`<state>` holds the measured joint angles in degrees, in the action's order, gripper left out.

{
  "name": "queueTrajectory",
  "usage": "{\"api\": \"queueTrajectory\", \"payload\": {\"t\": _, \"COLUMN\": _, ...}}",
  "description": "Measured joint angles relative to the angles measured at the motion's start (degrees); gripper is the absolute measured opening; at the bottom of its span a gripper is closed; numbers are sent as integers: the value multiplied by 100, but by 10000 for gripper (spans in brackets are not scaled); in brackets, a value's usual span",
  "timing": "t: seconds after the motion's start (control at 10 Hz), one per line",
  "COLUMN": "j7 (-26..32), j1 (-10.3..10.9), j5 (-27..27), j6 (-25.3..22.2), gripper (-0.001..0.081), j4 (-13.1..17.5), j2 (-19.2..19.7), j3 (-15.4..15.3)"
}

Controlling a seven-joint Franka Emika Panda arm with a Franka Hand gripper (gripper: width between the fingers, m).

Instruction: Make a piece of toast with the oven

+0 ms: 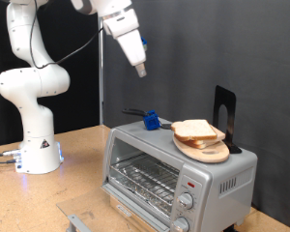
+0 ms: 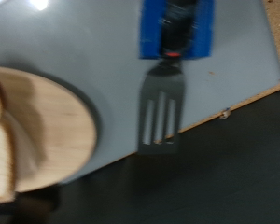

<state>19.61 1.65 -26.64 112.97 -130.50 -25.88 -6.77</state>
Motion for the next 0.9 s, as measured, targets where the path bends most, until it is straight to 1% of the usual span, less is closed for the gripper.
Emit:
{"api": "queueTrajectory", "payload": {"t": 0.3, "j7": -325, "j1": 31, "j5": 2, "j6": 9, "gripper": 806, "j4": -384, "j2": -482, "j3": -336}}
{"api": "queueTrajectory", "payload": {"t": 0.5, "j7": -606, "j1": 26, "j5": 7, "j6": 110, "gripper": 806, "j4": -595, "j2": -709, "j3": -460}}
{"api": "queueTrajectory", "payload": {"t": 0.7, "j7": -803, "j1": 21, "j5": 7, "j6": 216, "gripper": 806, "j4": -691, "j2": -798, "j3": -495}}
{"api": "queueTrajectory", "payload": {"t": 0.9, "j7": -768, "j1": 20, "j5": 7, "j6": 203, "gripper": 806, "j4": -691, "j2": -784, "j3": -495}}
